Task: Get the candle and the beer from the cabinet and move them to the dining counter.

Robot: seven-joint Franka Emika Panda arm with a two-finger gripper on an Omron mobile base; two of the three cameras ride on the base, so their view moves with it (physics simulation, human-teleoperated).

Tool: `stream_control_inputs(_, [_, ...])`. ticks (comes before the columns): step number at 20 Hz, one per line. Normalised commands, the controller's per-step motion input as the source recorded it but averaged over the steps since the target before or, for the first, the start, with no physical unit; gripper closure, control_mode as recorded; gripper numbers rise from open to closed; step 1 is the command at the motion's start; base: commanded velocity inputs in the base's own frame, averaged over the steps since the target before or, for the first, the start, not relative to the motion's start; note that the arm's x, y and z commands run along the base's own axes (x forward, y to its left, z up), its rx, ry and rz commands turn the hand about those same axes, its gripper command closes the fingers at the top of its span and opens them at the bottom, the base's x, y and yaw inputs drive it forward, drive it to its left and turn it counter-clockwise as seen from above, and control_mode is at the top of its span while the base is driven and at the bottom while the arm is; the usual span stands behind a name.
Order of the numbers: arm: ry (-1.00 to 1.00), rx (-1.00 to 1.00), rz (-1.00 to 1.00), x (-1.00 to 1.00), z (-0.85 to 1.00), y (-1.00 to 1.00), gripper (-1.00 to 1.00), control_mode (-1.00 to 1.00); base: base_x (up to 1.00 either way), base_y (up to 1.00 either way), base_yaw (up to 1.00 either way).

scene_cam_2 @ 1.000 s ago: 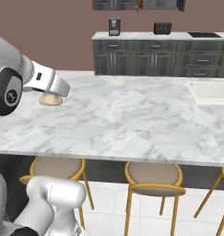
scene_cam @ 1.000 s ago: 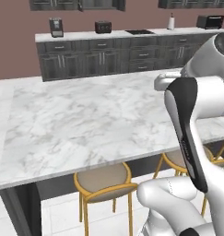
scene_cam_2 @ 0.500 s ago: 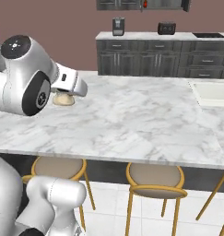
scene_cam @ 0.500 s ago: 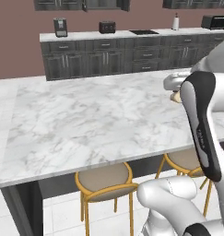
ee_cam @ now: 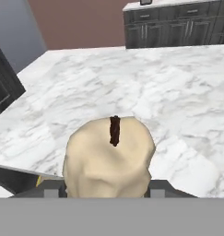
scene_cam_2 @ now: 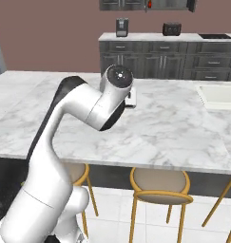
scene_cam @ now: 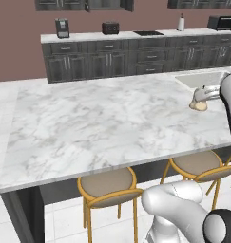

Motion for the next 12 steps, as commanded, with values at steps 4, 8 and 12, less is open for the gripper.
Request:
stream_control_inputs(4, [0.0, -0.02, 0.18, 0.75, -0.61, -0.51, 1.0, -1.0, 0.0, 0.0, 0.0])
stream_control_inputs(8, [0.02, -0.1, 0.04, 0.83, -0.54, 0.02, 1.0, -1.0, 0.0, 0.0, 0.0])
stream_control_inputs(12, [0.11, -0.07, 0.0, 0.96, -0.42, 0.42, 1.0, -1.0, 0.0, 0.0, 0.0])
